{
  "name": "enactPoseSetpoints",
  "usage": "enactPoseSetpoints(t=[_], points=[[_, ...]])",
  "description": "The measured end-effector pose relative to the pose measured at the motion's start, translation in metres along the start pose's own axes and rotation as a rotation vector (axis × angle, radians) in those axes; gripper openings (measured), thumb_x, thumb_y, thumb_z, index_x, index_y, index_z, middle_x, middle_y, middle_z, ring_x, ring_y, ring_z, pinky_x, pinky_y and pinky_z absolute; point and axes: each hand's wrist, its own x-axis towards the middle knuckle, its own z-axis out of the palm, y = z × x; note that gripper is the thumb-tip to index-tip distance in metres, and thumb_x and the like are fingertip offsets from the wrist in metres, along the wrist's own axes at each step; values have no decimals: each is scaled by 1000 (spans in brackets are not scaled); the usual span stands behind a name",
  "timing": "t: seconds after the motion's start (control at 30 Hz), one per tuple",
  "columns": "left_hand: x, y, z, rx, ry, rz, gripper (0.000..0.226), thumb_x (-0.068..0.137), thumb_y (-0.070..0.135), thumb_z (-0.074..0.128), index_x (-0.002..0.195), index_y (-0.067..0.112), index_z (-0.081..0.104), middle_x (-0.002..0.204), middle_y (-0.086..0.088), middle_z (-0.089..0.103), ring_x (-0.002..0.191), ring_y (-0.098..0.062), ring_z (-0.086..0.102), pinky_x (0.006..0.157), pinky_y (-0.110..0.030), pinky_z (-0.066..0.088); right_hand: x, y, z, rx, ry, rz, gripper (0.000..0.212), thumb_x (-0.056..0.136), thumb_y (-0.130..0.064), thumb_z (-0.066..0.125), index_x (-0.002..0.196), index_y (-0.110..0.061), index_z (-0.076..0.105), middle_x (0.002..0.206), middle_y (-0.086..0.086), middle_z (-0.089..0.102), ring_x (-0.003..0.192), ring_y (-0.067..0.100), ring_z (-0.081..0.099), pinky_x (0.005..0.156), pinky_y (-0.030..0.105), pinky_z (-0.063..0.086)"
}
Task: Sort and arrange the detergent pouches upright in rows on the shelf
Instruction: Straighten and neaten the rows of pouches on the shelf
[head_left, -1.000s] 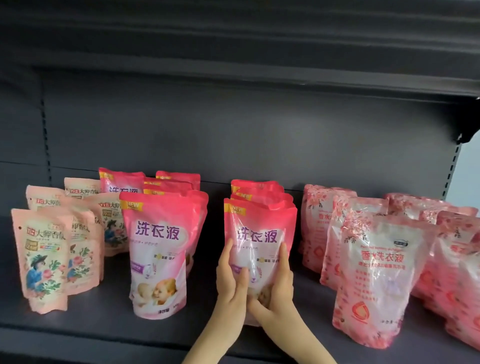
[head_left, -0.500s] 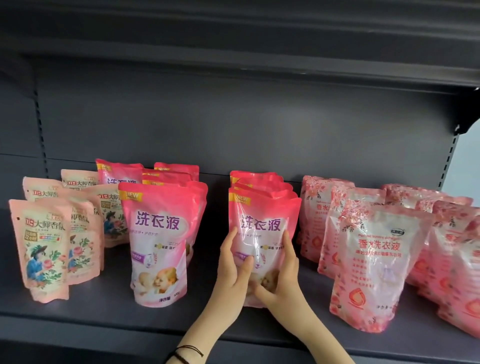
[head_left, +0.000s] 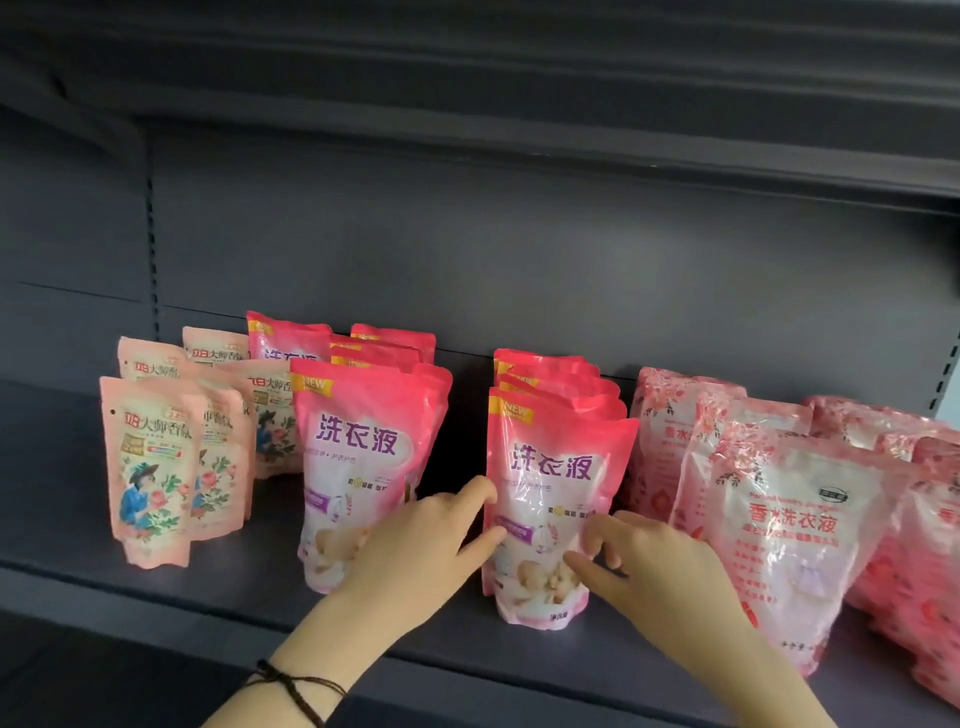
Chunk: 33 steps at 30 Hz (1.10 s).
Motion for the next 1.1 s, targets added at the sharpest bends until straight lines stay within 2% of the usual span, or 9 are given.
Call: enactPoseSetpoints(t=[0.1, 0.2, 0.4, 0.53, 0.7, 0.77, 0.83, 1.0, 1.1], points=[[-9, -18, -30, 136, -149, 84, 37, 93, 61, 35, 97, 29, 52, 82, 10, 61, 70, -8, 58, 61, -27, 49, 5, -16, -12, -53, -117, -30, 39, 90, -65, 37, 89, -31, 57, 85, -14, 63, 76, 2, 61, 63, 19, 48], [-20, -46, -59, 307, -156, 187, 41, 91, 64, 31, 81, 28, 48, 76, 8, 63, 67, -10, 57, 54, -28, 35, 9, -47, -15, -86, -161, -41, 39, 91, -63, 38, 91, -28, 56, 89, -10, 64, 80, 9, 62, 69, 26, 50], [-44, -114, -96, 380, -128, 182, 42, 92, 63, 27, 77, 28, 43, 65, 8, 54, 59, -11, 54, 48, -26, 30, 28, -122, -1, -8, -133, 18, 39, 89, -65, 42, 94, -30, 57, 86, -10, 65, 78, 11, 61, 61, 26, 46], [-59, -148, -87, 220, -12, 70, 36, 94, 58, 29, 100, 29, 50, 85, 10, 61, 73, -9, 59, 51, -23, 39, 40, -170, 21, 145, -9, 131, 37, 88, -64, 44, 97, -30, 52, 86, -10, 59, 74, 11, 59, 57, 25, 46], [-65, -148, -52, -296, -99, -162, 57, 93, 59, 36, 142, 31, 27, 137, 8, 48, 115, -9, 54, 82, -24, 46, 42, -203, 52, 465, 7, 356, 57, 89, -56, 54, 133, -23, 40, 121, -2, 57, 100, 17, 60, 78, 30, 50], [-66, -144, -39, -586, -112, -256, 55, 92, 59, 40, 140, 37, 27, 138, 9, 48, 115, -5, 54, 89, -25, 49, 43, -208, 58, 585, 5, 377, 69, 85, -58, 54, 141, -24, 33, 129, -3, 55, 107, 15, 59, 83, 30, 50], [-64, -142, -31, -753, -52, -314, 47, 91, 55, 48, 133, 42, 31, 134, 10, 51, 112, 0, 54, 83, -15, 47, 44, -209, 63, 633, 23, 389, 74, 84, -58, 55, 144, -24, 30, 130, -5, 56, 109, 13, 60, 85, 29, 50], [-61, -142, -16, -829, -20, -331, 65, 91, 41, 58, 145, 30, 24, 134, 11, 43, 115, 2, 46, 77, -4, 40, 51, -202, 79, 760, 0, 472, 66, 88, -46, 62, 143, -26, 34, 104, -23, 58, 95, 1, 63, 68, 11, 47], [-53, -140, -10, -873, -21, -346, 65, 93, 33, 57, 147, 25, 21, 140, 5, 43, 121, -4, 47, 84, -7, 42, 61, -201, 88, 823, 24, 529, 78, 87, -38, 66, 150, -22, 22, 130, -4, 54, 108, 15, 62, 83, 21, 52]])
